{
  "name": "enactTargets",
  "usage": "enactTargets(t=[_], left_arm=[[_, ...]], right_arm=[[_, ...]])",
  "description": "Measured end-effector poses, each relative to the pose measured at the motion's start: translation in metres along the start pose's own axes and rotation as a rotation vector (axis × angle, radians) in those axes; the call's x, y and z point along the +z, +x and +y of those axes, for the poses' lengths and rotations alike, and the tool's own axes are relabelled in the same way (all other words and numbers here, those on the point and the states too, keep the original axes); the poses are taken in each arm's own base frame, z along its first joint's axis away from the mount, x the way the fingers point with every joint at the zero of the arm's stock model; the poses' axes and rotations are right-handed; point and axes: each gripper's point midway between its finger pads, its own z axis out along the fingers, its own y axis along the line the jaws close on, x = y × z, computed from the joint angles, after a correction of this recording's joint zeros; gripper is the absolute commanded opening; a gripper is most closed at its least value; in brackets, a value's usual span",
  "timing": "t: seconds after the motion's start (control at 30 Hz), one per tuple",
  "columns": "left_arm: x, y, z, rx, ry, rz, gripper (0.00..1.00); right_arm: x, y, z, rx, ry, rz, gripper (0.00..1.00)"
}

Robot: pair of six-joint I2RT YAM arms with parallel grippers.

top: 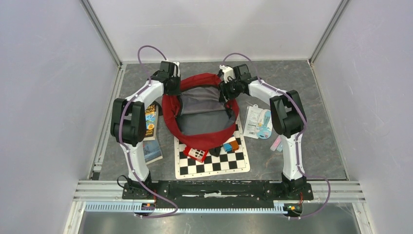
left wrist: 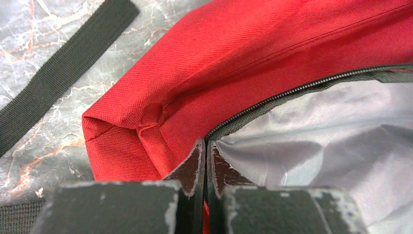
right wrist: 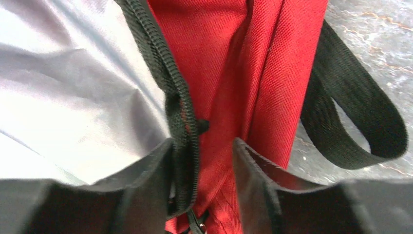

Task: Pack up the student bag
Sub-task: Unzip the student bag at the center of the board.

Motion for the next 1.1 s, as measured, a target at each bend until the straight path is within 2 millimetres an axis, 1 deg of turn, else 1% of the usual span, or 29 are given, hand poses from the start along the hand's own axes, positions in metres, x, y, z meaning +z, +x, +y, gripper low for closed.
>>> enactTargets(t=[0.07,0.13,0.2,0.33,0.4,0.47,0.53,0.6,0.7,0.73,0.8,0.83,0.87,0.93,1.0,1.07,1.1], left_arm=[[0.005,0.007,0.003,0.001,-0.012,0.024,0.04],[0.007,0.013,0.005,0.001,-0.023,0.046,0.18],[0.007,0.014,0.006,0.003,-0.028,0.052,0.44],[0.004,0.008,0.012,0.003,-0.056,0.039,0.66],[0.0,0.006,0.013,0.002,-0.058,0.032,0.78],[-0.007,0.0,0.012,0.002,-0.055,0.017,0.87],[-0.019,-0.008,0.009,-0.001,-0.044,-0.007,0.93],[-0.035,-0.019,0.003,-0.002,-0.016,-0.041,0.99],[-0.064,-0.038,-0.006,-0.004,0.029,-0.109,1.0],[-0.08,-0.046,-0.01,-0.006,0.044,-0.145,1.0],[-0.105,-0.055,-0.014,-0.012,0.066,-0.196,1.0],[-0.115,-0.057,-0.015,-0.016,0.071,-0.216,1.0],[-0.13,-0.057,-0.016,-0.023,0.075,-0.241,1.0],[-0.15,-0.054,-0.014,-0.038,0.072,-0.266,1.0],[-0.165,-0.042,-0.006,-0.062,0.053,-0.266,1.0],[-0.171,-0.026,0.013,-0.102,-0.008,-0.242,1.0],[-0.17,-0.016,0.026,-0.123,-0.051,-0.219,1.0]], right_arm=[[-0.003,0.002,-0.002,0.003,0.015,-0.001,0.69],[-0.01,0.004,-0.002,0.003,0.034,-0.007,0.75],[-0.019,0.002,-0.001,0.001,0.05,-0.018,0.79],[-0.045,-0.001,0.004,0.0,0.086,-0.046,0.85],[-0.058,-0.008,0.006,-0.003,0.103,-0.069,0.87],[-0.069,-0.018,0.009,-0.013,0.112,-0.099,0.89],[-0.077,-0.027,0.011,-0.023,0.119,-0.127,0.91],[-0.082,-0.033,0.013,-0.029,0.119,-0.145,0.93],[-0.086,-0.033,0.016,-0.03,0.108,-0.152,0.95],[-0.087,-0.03,0.018,-0.028,0.103,-0.149,0.96],[-0.09,-0.026,0.021,-0.024,0.101,-0.146,0.97],[-0.092,-0.024,0.022,-0.023,0.102,-0.145,0.98],[-0.096,-0.021,0.023,-0.022,0.104,-0.146,0.98],[-0.101,-0.021,0.025,-0.023,0.106,-0.153,0.98],[-0.11,-0.021,0.029,-0.017,0.111,-0.165,0.98],[-0.123,-0.021,0.035,-0.008,0.116,-0.186,0.98],[-0.129,-0.02,0.037,-0.004,0.119,-0.196,0.98]])
